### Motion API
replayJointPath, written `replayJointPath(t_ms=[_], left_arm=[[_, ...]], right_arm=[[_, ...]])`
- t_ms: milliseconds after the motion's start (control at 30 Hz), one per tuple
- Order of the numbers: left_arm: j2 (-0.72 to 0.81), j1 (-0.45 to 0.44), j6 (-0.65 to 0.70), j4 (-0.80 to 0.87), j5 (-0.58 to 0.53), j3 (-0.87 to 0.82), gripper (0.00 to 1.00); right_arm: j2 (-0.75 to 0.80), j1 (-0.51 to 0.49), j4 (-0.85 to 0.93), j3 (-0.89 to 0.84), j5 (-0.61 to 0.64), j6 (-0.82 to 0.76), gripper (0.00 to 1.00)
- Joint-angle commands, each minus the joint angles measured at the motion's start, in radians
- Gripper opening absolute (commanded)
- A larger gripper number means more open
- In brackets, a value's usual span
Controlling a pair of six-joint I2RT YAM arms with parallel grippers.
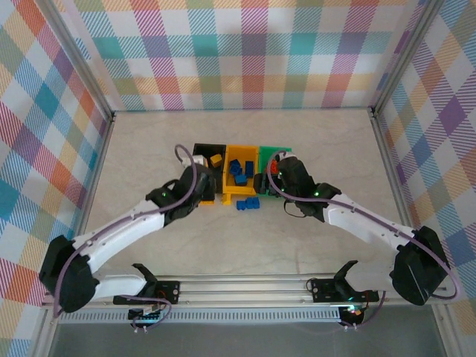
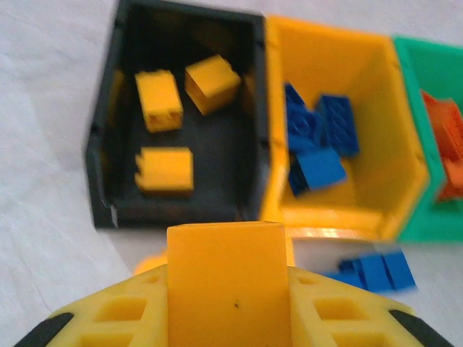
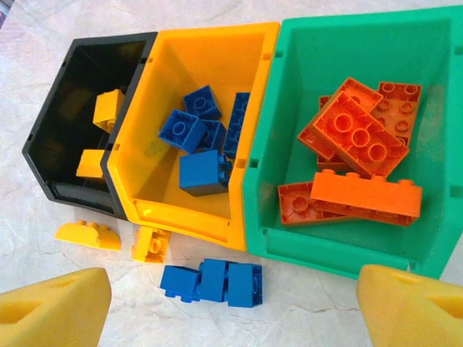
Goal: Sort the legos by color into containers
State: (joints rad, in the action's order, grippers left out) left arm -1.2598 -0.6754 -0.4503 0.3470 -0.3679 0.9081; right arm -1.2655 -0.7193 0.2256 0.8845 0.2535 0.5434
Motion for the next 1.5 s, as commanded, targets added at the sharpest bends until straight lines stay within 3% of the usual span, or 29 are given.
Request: replayJointPath(t_ms=[0, 167, 367, 433, 533, 633, 833, 867, 1000, 1233, 1467], left_arm=[[-0.152, 0.077, 0.062, 0.004, 0.018, 0.107, 0.35], [-0.371, 0.147, 0.080, -0.002, 0.040, 0.278, 0.34], [-0.532, 0.180, 0.088, 0.045, 0.036, 0.427, 0.35], [-0.572, 0.184, 0.091, 0.071, 0.035, 0.461, 0.41], [-0.571, 0.188, 0.082, 0.076, 0.046, 0.464, 0.59], [-0.499, 0.186, 0.055, 0.045, 0.102, 0.425, 0.76], [-0.274, 0.154, -0.017, -0.012, 0.205, 0.308, 0.91], [-0.227, 0.139, -0.034, -0.026, 0.222, 0.275, 1.00], [-0.051, 0.052, -0.076, -0.060, 0.243, 0.121, 1.00], [0.175, -0.113, -0.131, -0.025, 0.152, -0.119, 1.00], [0.327, -0.135, -0.218, -0.006, 0.139, -0.275, 1.00]], right_arm=[[0.027, 0.000, 0.003, -0.018, 0.011, 0.026, 0.88], [0.063, 0.000, 0.014, -0.046, 0.009, 0.035, 0.89], [0.083, 0.000, 0.014, -0.065, -0.006, 0.045, 0.89], [0.083, 0.000, 0.010, -0.069, -0.022, 0.047, 0.89], [0.071, 0.000, 0.004, -0.069, -0.041, 0.048, 0.89], [0.052, 0.000, -0.001, -0.070, -0.057, 0.050, 0.90], [-0.010, 0.000, -0.024, -0.068, -0.086, 0.063, 0.90], [-0.025, 0.000, -0.031, -0.067, -0.091, 0.067, 0.90], [-0.112, -0.002, -0.051, -0.054, -0.108, 0.078, 0.89], [-0.256, -0.008, -0.066, -0.020, -0.100, 0.108, 0.89], [-0.355, -0.012, -0.051, 0.007, -0.053, 0.160, 0.85]])
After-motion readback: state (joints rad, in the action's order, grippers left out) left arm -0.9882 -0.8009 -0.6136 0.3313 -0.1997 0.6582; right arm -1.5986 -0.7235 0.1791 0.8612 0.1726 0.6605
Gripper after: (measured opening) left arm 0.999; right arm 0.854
